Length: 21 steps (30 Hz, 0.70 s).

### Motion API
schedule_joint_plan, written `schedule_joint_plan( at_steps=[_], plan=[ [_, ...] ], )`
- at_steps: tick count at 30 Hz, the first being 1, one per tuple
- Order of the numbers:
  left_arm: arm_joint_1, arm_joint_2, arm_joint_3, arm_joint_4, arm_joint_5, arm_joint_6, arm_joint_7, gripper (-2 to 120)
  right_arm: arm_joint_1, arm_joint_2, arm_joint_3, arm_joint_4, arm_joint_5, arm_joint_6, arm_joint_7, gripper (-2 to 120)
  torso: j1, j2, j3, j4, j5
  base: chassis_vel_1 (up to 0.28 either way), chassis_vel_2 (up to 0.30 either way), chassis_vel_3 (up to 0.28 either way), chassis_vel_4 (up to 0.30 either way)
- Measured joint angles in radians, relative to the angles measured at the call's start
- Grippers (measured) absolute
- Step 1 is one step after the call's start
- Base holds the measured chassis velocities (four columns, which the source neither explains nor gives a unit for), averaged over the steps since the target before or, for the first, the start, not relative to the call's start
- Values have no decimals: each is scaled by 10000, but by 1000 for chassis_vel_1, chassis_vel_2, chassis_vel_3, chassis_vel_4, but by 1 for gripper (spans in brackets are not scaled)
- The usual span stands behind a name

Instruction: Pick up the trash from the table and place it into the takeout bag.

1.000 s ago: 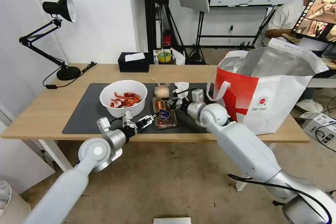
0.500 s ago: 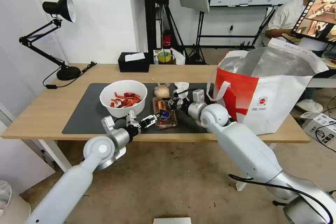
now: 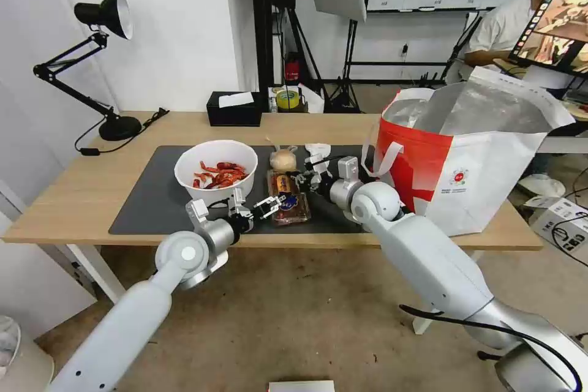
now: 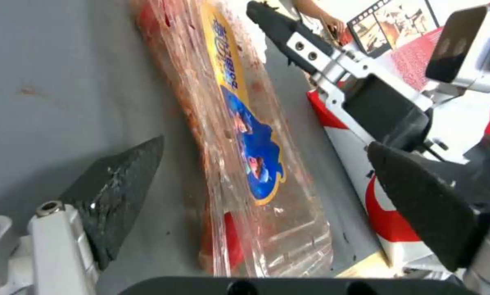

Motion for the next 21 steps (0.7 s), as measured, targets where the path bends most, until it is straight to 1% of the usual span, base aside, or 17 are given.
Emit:
schedule_joint_plan(
  at_steps=[8, 10, 11, 12, 15, 17, 19, 20, 21],
  plan=[
    [-47, -123, -2, 89, 9, -13, -1, 100, -1, 74, 24, -127, -19, 0, 18, 0, 1, 0, 0, 0, 0, 0, 0, 0, 0],
    [-12, -91, 3, 87, 11, -14, 0, 95, 9, 100, 28, -179, -22, 0, 18, 0, 0, 0, 0, 0, 1, 0, 0, 0, 0],
    [20, -81, 4, 83, 11, -14, 1, 88, 51, 122, 28, -228, -23, 1, 19, 0, 0, 0, 0, 0, 0, 0, 0, 0, 0],
    [20, -81, 4, 83, 11, -14, 1, 88, 51, 122, 28, -228, -23, 1, 19, 0, 0, 0, 0, 0, 0, 0, 0, 0, 0],
    [50, -87, 5, 54, 12, -13, 13, 75, 126, 136, 23, -303, -23, 3, 20, 0, 0, 0, 0, 0, 0, 0, 0, 0, 0],
    [50, -88, 6, 52, 12, -14, 14, 74, 130, 135, 21, -307, -23, 4, 20, 0, 0, 0, 0, 0, 0, 0, 0, 0, 0],
    [49, -92, 16, 48, 13, -14, 20, 61, 142, 132, 10, -313, -23, 7, 20, 0, 0, 0, 0, 0, 1, 0, 0, 0, 0],
    [49, -92, 16, 48, 13, -14, 20, 61, 142, 132, 10, -313, -23, 7, 20, 0, 0, 0, 0, 0, 1, 0, 0, 0, 0],
    [46, -104, 26, 49, 14, -15, 26, 54, 142, 123, 5, -309, -23, 7, 21, 0, 0, 0, 0, 0, 0, 0, 0, 0, 0]
  ],
)
